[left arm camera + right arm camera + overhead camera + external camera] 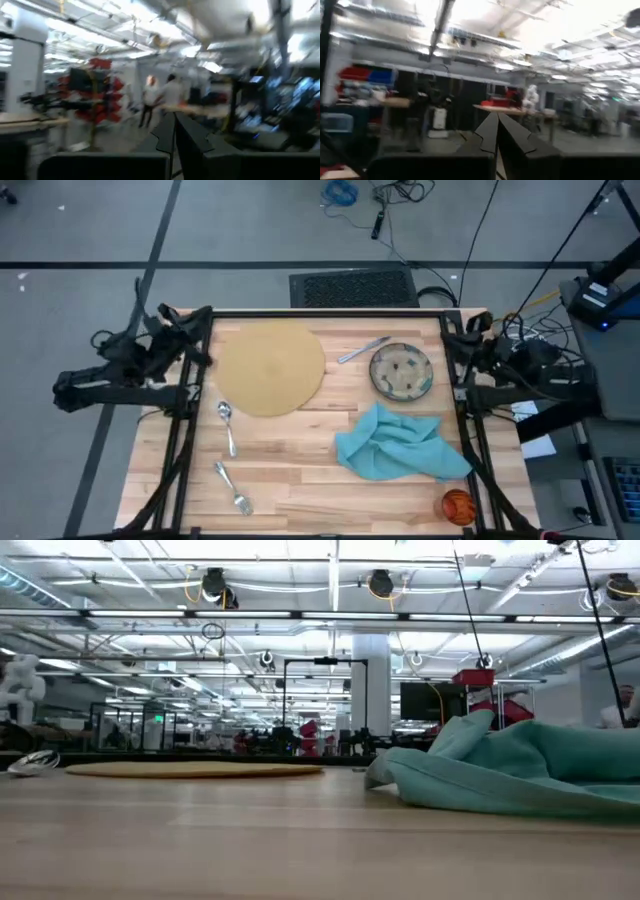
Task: Set table place
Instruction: Move the brown mat to the center of the table
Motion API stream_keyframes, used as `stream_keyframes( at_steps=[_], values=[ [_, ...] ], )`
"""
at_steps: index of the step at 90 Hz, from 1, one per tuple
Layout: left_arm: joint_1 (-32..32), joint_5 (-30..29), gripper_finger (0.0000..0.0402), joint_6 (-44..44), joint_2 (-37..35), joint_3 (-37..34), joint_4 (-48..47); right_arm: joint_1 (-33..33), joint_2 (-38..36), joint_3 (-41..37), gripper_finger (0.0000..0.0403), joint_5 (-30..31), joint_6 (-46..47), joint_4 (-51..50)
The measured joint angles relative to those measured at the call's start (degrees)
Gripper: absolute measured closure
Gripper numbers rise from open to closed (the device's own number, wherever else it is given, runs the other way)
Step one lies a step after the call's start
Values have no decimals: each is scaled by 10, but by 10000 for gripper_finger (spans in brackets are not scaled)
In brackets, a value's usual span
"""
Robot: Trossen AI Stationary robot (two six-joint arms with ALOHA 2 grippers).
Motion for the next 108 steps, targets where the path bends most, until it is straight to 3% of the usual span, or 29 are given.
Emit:
stream_keyframes(
  at_steps=[11, 33, 54, 64, 90, 97, 108],
  values=[
    [3, -6, 402, 8, 61, 34, -17, -10, 45, 37, 403, 3, 21, -73],
    [4, -18, 402, -44, 167, 116, -211, -46, 166, 95, 403, -4, 97, -185],
    [3, -20, 395, -70, 204, 125, -252, -60, 265, 125, 371, -23, 120, -210],
    [3, -12, 365, -103, 204, 125, -295, -67, 307, 141, 338, -39, 124, -214],
    [3, -16, 236, -199, 200, 139, -340, -100, 403, 215, 234, -33, 116, -223],
    [4, -13, 223, -201, 201, 178, -405, -115, 433, 248, 213, -44, 118, -237],
    [4, -7, 219, -202, 229, 240, -507, -152, 500, 314, 190, -119, 150, -316]
  ],
)
